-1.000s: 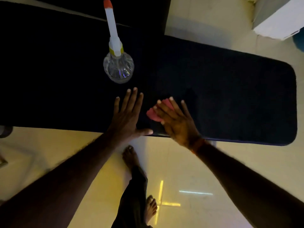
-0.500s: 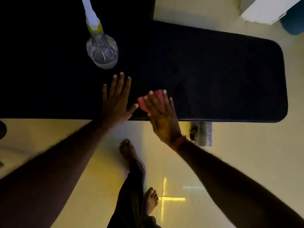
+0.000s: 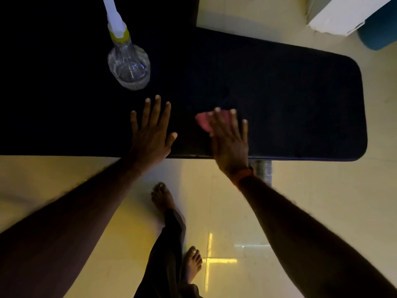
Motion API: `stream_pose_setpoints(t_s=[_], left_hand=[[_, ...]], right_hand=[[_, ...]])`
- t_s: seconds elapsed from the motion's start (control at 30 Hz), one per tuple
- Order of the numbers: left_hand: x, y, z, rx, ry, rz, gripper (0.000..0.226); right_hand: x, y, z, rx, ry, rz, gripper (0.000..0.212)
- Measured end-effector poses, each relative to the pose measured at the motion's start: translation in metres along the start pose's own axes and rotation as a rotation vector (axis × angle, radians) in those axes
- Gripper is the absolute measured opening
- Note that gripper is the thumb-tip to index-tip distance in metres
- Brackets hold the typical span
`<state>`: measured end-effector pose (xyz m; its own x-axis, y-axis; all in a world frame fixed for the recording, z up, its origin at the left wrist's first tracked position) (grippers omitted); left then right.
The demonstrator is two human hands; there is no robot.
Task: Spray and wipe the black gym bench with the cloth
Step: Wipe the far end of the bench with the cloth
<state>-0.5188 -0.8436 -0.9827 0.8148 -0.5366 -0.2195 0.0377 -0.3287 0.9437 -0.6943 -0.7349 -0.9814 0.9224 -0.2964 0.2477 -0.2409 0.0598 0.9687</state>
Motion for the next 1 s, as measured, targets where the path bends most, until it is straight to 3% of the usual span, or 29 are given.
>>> stream_pose_setpoints(t_s=[0.07,0.1,0.2,0.27,0.37,0.43,0.53,0.6,0.77,0.83,0.93,1.0], left_hand=[[-0.005,-0.001,0.004,-0.002,-0.032,-0.004,0.082],[-0.009,-0.001,0.006,-0.009,-0.060,-0.006,0.081],[-0.020,-0.002,0.013,-0.008,-0.109,-0.024,0.079],[-0.022,-0.004,0.016,-0.005,-0.089,-0.033,0.081],[-0.024,-0.006,0.016,-0.018,-0.079,-0.018,0.080],[-0.026,-0.006,0.015,-0.029,-0.088,-0.015,0.077],[-0.025,-0.005,0.015,-0.037,-0.097,-0.009,0.077],[-0.025,-0.004,0.016,-0.034,-0.106,0.000,0.076],[-0.025,-0.005,0.025,-0.025,-0.162,-0.005,0.085],[-0.023,-0.005,0.029,-0.021,-0.174,-0.020,0.087],[-0.018,-0.004,0.033,-0.005,-0.164,-0.031,0.094],[-0.015,-0.001,0.034,-0.018,-0.150,-0.039,0.099]], right_hand=[[-0.017,0.000,-0.004,-0.016,-0.316,0.120,0.054],[-0.001,-0.002,-0.012,-0.025,-0.316,0.146,0.054],[0.047,-0.014,-0.049,0.057,0.020,0.104,0.056],[0.021,-0.011,-0.052,0.082,0.019,0.022,0.060],[-0.032,0.001,-0.035,0.001,-0.423,0.113,0.055],[-0.016,-0.003,-0.029,-0.055,-0.527,0.196,0.054],[0.031,-0.012,-0.034,-0.001,-0.191,0.162,0.056],[0.014,-0.008,-0.034,0.046,-0.084,0.081,0.057],[-0.067,0.008,0.036,-0.073,-0.614,0.240,0.053],[-0.042,0.003,0.067,-0.087,-0.531,0.293,0.052],[0.014,-0.004,0.074,-0.019,-0.089,0.236,0.052],[0.009,-0.006,0.075,0.059,0.056,0.111,0.052]])
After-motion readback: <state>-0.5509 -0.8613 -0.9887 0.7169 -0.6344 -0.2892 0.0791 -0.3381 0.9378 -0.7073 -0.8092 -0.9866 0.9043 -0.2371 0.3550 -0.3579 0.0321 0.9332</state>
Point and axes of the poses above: each hand's wrist, its own z-axis towards the middle knuckle, its own y-axis out of the back of the hand, x = y × z, the point moved 10 cm from there along z, towards the middle knuckle, and after that the axes turned 1 degree about y, right-handed, at the moved point
